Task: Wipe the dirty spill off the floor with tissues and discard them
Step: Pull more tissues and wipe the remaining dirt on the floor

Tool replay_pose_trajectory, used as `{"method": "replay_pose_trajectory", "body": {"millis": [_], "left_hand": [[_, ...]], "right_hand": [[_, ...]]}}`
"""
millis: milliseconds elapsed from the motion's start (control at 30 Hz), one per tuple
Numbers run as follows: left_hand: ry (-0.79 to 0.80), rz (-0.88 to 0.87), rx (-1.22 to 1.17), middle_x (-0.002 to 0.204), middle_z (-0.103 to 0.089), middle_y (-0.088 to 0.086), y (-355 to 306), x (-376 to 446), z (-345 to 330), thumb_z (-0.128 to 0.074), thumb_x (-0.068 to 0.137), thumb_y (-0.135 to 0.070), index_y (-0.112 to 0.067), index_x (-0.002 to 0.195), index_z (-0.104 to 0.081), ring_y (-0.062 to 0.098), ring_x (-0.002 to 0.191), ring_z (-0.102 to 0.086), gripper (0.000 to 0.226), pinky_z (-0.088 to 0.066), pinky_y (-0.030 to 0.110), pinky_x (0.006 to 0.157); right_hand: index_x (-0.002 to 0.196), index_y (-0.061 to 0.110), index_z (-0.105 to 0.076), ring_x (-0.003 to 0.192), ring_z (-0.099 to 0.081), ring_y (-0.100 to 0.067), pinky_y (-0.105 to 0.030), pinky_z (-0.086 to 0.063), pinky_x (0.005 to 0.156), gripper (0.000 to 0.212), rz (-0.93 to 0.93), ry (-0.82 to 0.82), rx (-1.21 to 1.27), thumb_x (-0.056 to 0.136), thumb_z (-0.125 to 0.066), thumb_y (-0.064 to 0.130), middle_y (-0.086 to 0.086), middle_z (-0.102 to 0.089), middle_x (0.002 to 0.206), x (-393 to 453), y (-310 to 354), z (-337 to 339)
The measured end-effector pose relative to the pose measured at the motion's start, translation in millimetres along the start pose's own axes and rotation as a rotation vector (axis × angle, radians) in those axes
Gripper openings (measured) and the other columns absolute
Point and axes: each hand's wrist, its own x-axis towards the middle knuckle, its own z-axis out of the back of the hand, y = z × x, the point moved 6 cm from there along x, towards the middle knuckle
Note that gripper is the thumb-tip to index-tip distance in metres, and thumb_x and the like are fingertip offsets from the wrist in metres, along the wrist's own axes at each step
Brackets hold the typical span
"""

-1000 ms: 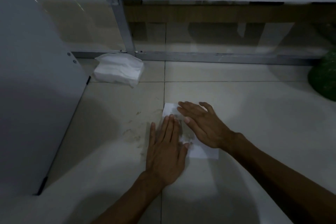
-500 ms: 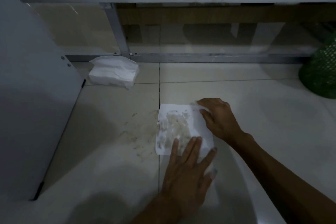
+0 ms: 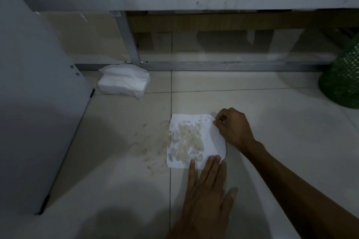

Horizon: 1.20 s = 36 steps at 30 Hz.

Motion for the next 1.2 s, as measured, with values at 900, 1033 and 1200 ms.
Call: {"method": "replay_pose_trajectory", "body": {"millis": [900,1033,1200], "left_hand": [[-0.249,0.276,-0.003,0.168,-0.026,0.004,38.7,-21.2,23.0,-0.042,0.097,-0.057,-0.012,0.158,-0.034,0.024,0.156,-0.020,0.076,-0.011,0.054,0.123],[-0.164,0.242,0.056,0.171,-0.012,0.000,48.5,-13.8,16.0,-0.034,0.100,-0.064,-0.016,0.162,-0.019,0.015,0.159,-0.004,0.080,-0.006,0.056,0.125],[-0.160,0.231,0.030,0.171,-0.015,-0.002,55.7,-15.9,8.2,-0.037,0.100,-0.066,-0.016,0.162,-0.019,0.013,0.158,-0.008,0.082,-0.007,0.056,0.126]], "right_hand": [[0.132,0.010,-0.066,0.124,-0.062,-0.023,-0.047,-0.046,0.109,0.039,0.410,0.186,0.206,0.108,-0.044,0.030,-0.009,-0.068,0.134,-10.1,70.9,-18.6],[0.162,0.021,-0.023,0.158,-0.006,-0.008,-0.045,0.003,0.130,0.067,0.668,0.469,-0.175,0.105,-0.013,0.056,0.006,-0.016,0.170,-33.5,61.3,-38.5],[0.164,0.023,-0.005,0.158,0.008,-0.011,-0.058,0.010,0.126,0.073,0.761,0.486,-0.425,0.103,0.003,0.061,0.006,0.001,0.172,-47.2,53.4,-53.9]]}}
